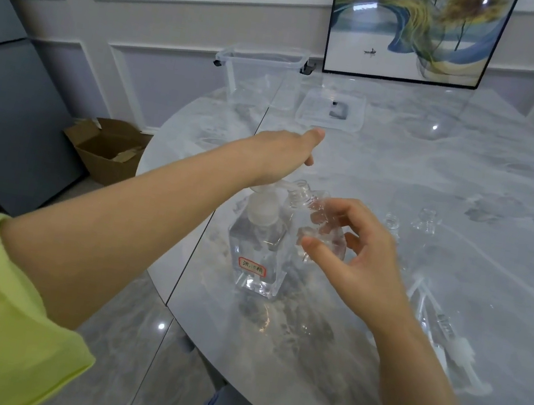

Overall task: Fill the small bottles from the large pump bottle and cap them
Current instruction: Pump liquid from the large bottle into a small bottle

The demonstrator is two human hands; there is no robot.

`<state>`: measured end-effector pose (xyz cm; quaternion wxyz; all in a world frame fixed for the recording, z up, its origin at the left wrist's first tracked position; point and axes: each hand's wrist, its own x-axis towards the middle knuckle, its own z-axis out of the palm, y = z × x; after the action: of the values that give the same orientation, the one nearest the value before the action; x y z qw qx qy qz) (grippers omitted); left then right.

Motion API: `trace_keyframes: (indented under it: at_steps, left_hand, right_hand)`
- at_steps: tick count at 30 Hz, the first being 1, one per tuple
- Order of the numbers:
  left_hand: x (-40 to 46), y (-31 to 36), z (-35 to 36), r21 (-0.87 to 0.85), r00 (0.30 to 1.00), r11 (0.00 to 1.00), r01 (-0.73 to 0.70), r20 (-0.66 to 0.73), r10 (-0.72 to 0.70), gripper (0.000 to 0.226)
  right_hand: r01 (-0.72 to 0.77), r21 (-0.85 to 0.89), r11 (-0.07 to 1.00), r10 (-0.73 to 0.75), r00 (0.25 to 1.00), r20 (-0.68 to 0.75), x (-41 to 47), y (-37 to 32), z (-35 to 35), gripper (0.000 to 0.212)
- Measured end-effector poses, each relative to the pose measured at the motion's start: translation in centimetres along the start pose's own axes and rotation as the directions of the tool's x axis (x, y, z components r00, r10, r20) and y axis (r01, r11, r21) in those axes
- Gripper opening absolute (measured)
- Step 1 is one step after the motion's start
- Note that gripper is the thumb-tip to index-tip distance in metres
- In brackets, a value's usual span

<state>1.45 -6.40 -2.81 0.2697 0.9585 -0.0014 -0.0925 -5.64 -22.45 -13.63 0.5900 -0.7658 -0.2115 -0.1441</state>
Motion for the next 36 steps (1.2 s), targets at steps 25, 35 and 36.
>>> trace_keyframes:
  at_steps: [25,35,36]
  left_hand:
    - [0.42,0.03,0.49,-0.004,0.998,1.000,-0.011,0.058,0.012,0.064]
    - [0.41,0.01,0.18,0.011,1.000,1.000,0.005,0.014,-0.006,0.064]
    - [0.47,-0.02,0.13,0.009,1.000,1.000,-0.003,0.008,0.002,0.064]
  right_hand:
    - [0.055,-0.030,0.998,-0.056,0.998,-0.021,0.00,0.12,0.13,0.035]
    - [0.057,-0.036,0.998,-0.058,0.998,-0.009,-0.03,-0.07,0.06,0.030]
    - [0.059,-0.035,0.998,-0.060,0.998,-0.009,0.01,-0.10,0.06,0.029]
